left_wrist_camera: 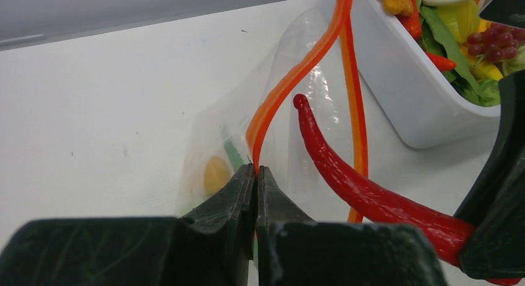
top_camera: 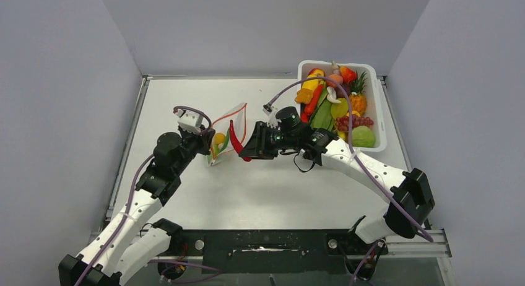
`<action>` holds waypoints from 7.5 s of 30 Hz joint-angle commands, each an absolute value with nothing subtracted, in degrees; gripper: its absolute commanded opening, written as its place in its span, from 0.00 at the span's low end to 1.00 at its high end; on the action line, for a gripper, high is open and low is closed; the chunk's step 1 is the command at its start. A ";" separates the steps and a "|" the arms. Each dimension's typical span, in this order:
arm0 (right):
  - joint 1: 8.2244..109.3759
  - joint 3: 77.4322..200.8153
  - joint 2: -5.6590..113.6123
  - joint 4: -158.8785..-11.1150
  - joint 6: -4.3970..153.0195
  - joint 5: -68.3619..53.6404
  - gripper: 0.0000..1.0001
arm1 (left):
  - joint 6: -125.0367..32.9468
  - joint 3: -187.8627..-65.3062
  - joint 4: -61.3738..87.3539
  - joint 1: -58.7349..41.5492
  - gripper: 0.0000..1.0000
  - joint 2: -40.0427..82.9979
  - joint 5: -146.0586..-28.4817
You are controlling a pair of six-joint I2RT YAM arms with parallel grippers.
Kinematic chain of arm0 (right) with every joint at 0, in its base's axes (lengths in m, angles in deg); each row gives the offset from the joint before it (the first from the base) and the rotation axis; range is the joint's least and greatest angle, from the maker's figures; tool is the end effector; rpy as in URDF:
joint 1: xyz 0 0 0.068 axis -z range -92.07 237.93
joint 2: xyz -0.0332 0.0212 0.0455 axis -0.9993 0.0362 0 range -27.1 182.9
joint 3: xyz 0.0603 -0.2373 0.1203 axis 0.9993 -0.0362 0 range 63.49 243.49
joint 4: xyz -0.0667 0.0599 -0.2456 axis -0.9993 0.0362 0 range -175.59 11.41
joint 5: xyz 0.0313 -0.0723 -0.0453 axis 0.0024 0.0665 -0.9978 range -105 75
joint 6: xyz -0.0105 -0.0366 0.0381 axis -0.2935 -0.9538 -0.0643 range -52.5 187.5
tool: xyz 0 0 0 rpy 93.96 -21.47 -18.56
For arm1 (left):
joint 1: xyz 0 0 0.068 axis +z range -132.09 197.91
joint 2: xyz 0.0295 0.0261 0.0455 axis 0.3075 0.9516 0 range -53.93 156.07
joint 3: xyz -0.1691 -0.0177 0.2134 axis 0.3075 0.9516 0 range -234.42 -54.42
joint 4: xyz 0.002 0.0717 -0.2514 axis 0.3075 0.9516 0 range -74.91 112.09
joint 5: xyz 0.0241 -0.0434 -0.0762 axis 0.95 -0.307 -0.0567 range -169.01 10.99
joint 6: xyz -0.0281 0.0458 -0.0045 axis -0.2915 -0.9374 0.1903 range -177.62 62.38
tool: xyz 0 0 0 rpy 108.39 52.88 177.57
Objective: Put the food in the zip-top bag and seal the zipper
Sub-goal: Place the fake vegetable in the zipper food storage bag, then pick up the fake vegetable from the bin, then place the fake vegetable in the zipper food storage bag.
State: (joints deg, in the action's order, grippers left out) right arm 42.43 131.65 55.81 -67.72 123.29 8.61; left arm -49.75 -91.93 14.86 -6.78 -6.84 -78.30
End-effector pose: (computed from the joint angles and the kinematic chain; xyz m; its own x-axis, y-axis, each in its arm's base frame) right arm 0.2207 0.2449 0.3136 -0.9484 0.1162 -0.2949 -0.1877 0.5438 0.8180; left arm 0.1819 -0.0831 0.3075 -0.2019 -0.0580 -0.9777 0.3826 0.9143 -0.1332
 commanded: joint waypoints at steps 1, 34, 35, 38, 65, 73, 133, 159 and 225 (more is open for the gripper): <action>41.52 134.85 56.67 -68.90 128.60 9.12 0.29 | -49.57 -92.38 9.89 -7.14 0.00 -7.92 -82.05; 46.65 144.84 70.45 -76.53 141.14 3.12 0.47 | -49.09 -90.93 7.89 -7.23 0.00 -8.50 -92.87; 46.72 145.00 70.43 -76.52 140.63 3.03 0.49 | -49.02 -90.97 7.89 -7.22 0.00 -8.45 -92.89; 46.75 144.73 70.00 -76.89 139.48 3.31 0.56 | -48.92 -91.19 8.20 -7.15 0.00 -8.43 -92.25; 57.98 140.61 49.52 -57.53 98.96 -10.32 0.52 | -49.66 -93.24 12.79 -7.14 0.00 -7.61 -85.57; 67.06 141.45 52.54 -55.84 90.39 -19.04 0.48 | -49.65 -93.22 12.37 -7.07 0.00 -8.30 -86.29; 70.13 154.31 80.63 -69.76 103.26 -29.18 0.78 | -49.53 -93.17 11.58 -6.61 0.00 -9.57 -88.13; 70.18 154.02 81.27 -70.34 102.69 -26.82 0.57 | -49.70 -92.82 11.75 -6.53 0.00 -11.57 -84.24; 41.38 138.08 53.09 -76.09 107.41 -11.03 0.52 | -39.91 -97.06 11.07 -6.00 0.00 -5.48 -85.84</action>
State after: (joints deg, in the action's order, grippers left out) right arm 42.69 133.22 50.76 -72.34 104.84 -11.71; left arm -41.35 -95.23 15.67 -6.37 -3.60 -84.20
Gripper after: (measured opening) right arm 0.552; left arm 0.015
